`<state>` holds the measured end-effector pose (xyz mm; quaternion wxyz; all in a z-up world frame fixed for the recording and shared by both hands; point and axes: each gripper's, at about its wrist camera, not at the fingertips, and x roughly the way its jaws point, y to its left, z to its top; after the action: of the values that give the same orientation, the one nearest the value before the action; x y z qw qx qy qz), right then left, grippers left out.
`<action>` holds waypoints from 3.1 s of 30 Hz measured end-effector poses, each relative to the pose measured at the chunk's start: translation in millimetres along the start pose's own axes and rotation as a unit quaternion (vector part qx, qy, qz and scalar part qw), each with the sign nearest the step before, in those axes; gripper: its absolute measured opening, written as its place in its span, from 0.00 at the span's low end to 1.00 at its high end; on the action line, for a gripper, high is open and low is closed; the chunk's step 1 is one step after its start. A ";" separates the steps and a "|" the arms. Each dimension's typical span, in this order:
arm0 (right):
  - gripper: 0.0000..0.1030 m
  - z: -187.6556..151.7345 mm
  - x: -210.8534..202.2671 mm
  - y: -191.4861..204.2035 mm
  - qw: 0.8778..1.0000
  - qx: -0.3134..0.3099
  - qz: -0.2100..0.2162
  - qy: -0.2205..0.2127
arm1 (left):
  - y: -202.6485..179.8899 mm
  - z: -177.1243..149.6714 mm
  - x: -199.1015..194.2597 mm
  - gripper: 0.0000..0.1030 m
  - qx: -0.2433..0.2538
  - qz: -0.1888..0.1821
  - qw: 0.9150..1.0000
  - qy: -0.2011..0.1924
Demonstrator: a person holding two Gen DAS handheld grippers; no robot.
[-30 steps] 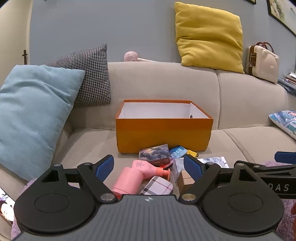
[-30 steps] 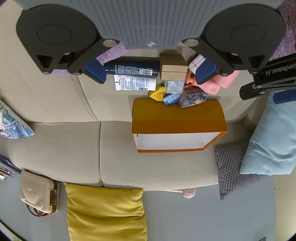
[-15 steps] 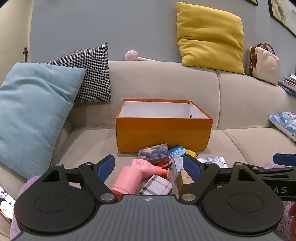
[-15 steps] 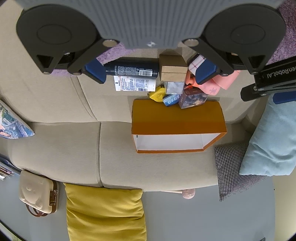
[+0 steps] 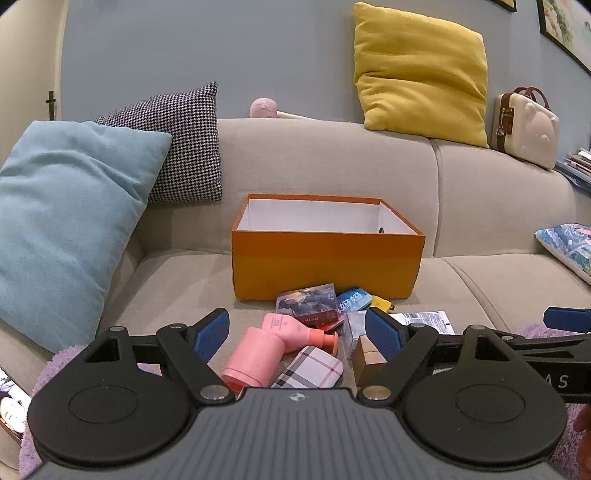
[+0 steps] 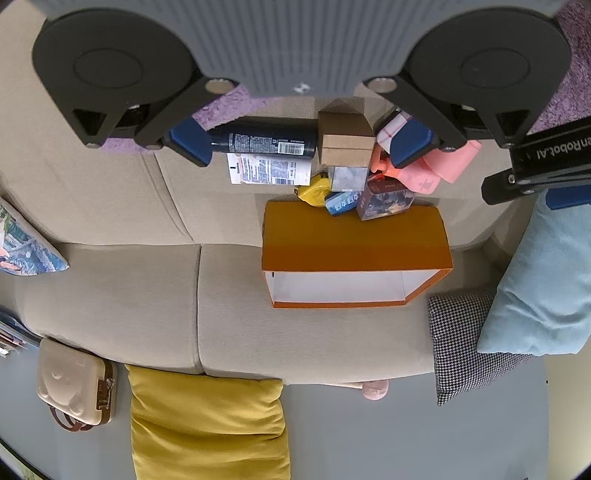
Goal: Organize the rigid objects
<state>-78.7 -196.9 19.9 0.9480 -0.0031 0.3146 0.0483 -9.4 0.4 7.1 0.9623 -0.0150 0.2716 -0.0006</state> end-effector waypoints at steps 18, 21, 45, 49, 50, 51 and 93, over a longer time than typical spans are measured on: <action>0.97 -8.5 39.5 13.1 0.997 -0.002 0.040 0.071 | 20.6 -11.1 26.5 0.82 0.004 -0.056 0.997 0.054; 0.89 -7.6 52.3 21.4 0.994 -0.013 0.059 0.087 | 28.1 -10.1 35.4 0.81 0.001 -0.068 0.995 0.072; 0.38 35.1 212.5 104.7 0.944 -0.212 0.168 0.192 | 67.4 -17.4 177.7 0.78 0.029 -0.050 0.948 0.314; 0.37 35.2 228.0 109.5 0.929 -0.256 0.168 0.206 | 69.9 -22.2 186.0 0.79 0.023 -0.054 0.940 0.336; 0.36 34.7 232.3 109.7 0.926 -0.262 0.167 0.213 | 71.4 -23.1 189.3 0.78 0.017 -0.055 0.938 0.342; 0.36 34.3 235.6 109.6 0.924 -0.264 0.170 0.221 | 72.8 -23.5 192.4 0.77 0.012 -0.055 0.936 0.348; 0.29 42.0 242.4 121.4 0.938 -0.119 0.075 0.316 | 112.8 7.0 145.7 0.59 -0.070 -0.064 0.979 0.178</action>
<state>128.3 -52.8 -88.1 0.7859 -0.1075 0.5894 0.1528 117.6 112.0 -66.4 0.8932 -0.0997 0.4360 -0.0458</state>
